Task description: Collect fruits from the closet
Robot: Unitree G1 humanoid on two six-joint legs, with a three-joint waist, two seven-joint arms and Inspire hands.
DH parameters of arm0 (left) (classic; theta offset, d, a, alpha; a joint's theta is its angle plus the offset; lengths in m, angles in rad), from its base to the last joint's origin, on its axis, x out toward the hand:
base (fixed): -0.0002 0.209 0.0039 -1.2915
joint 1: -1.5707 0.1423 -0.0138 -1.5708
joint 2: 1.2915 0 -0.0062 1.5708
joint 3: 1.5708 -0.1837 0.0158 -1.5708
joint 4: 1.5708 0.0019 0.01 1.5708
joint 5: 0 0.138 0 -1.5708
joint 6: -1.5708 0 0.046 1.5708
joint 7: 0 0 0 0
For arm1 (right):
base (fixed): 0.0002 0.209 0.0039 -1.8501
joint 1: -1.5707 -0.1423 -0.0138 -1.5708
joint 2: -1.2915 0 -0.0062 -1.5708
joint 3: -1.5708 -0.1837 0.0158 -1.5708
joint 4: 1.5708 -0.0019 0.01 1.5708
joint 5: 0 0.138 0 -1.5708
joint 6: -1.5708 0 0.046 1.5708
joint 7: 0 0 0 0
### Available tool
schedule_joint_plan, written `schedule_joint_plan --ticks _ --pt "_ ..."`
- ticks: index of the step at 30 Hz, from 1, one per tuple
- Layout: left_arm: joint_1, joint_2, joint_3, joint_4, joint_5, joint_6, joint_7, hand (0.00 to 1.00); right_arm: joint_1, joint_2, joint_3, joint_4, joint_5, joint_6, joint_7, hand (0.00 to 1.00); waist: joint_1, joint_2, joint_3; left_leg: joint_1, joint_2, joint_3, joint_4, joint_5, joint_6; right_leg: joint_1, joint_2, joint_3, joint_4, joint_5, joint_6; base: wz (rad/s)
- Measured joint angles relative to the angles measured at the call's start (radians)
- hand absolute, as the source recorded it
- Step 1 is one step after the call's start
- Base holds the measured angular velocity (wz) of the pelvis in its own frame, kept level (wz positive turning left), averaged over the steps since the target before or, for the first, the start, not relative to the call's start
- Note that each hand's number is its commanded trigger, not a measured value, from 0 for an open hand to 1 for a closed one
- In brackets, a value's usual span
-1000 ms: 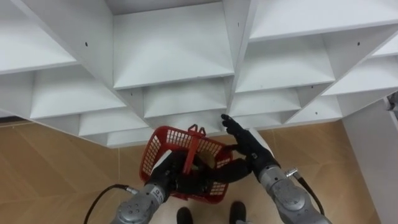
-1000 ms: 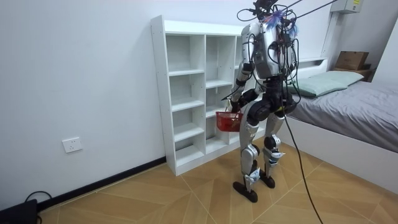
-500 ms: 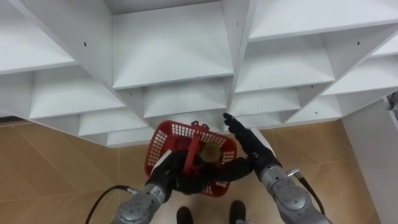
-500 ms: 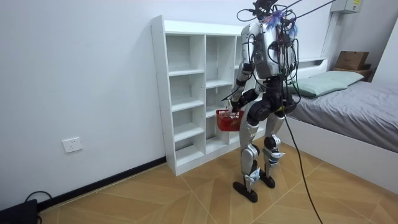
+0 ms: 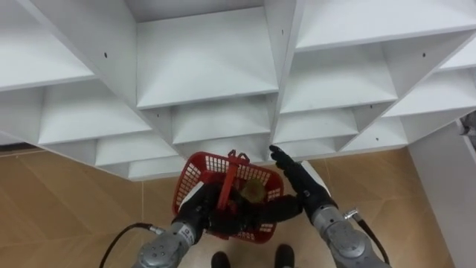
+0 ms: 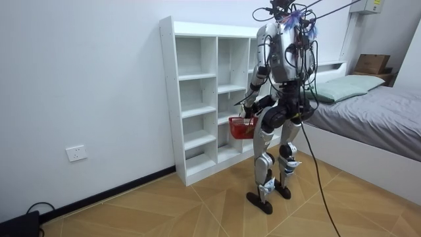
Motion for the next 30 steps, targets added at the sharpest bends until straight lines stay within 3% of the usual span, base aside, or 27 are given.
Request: schedule_joint_plan --ticks 7,16,25,30 --pt "0.017 0.016 0.007 0.071 -0.016 -0.038 -0.007 1.0 0.018 -0.015 0.002 0.073 0.012 -0.01 0.017 0.0 0.01 0.0 0.0004 0.044 0.0 0.002 -0.013 -0.001 -0.001 0.042 0.008 -0.004 -0.012 0.001 0.0 0.0" --pt "0.082 0.037 0.095 0.151 -0.011 -0.04 0.003 1.0 0.063 -0.022 -0.038 0.073 0.011 -0.019 0.015 0.0 0.002 0.001 -0.0009 0.089 0.004 0.002 -0.03 -0.003 -0.008 0.092 0.016 -0.008 -0.033 0.004 -0.002 -0.01" --pt "0.119 0.048 0.124 0.169 0.026 -0.04 0.045 1.0 0.105 -0.046 -0.07 0.108 0.012 -0.033 0.002 0.0 0.004 0.005 -0.0062 0.152 0.002 -0.014 -0.048 -0.007 -0.01 0.166 0.017 -0.026 -0.06 0.001 0.001 0.05" --pt "0.129 0.047 0.144 0.169 0.054 -0.046 0.046 1.0 0.116 -0.046 -0.072 0.109 0.011 -0.049 -0.014 0.0 0.005 -0.003 -0.0146 0.188 0.0 -0.014 -0.063 -0.007 -0.012 0.195 0.019 -0.022 -0.063 -0.003 0.002 0.0"
